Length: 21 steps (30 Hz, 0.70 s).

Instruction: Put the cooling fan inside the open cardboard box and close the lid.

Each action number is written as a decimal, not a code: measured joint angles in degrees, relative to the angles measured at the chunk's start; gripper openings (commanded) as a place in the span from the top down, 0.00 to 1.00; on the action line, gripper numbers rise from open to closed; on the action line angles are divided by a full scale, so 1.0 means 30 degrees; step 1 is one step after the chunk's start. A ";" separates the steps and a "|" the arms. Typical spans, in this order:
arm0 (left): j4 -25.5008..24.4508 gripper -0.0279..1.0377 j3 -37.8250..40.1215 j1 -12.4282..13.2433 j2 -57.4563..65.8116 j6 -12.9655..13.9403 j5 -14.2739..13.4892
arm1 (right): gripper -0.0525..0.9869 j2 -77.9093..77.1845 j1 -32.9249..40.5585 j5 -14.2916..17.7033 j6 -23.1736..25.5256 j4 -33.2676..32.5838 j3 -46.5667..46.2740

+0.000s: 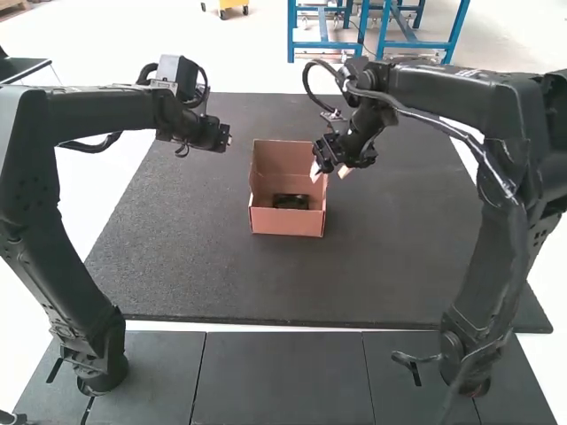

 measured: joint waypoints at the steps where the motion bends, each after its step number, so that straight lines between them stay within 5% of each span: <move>1: 0.0168 0.12 0.0000 0.0000 0.0000 0.0000 -0.0051 | 0.24 -0.0459 0.0000 0.0000 0.0000 0.0007 0.0000; 21: 0.0109 0.12 0.3861 -0.2106 0.2645 0.0007 -0.0117 | 0.25 -0.4976 0.0000 0.0073 0.0299 0.0685 -0.1668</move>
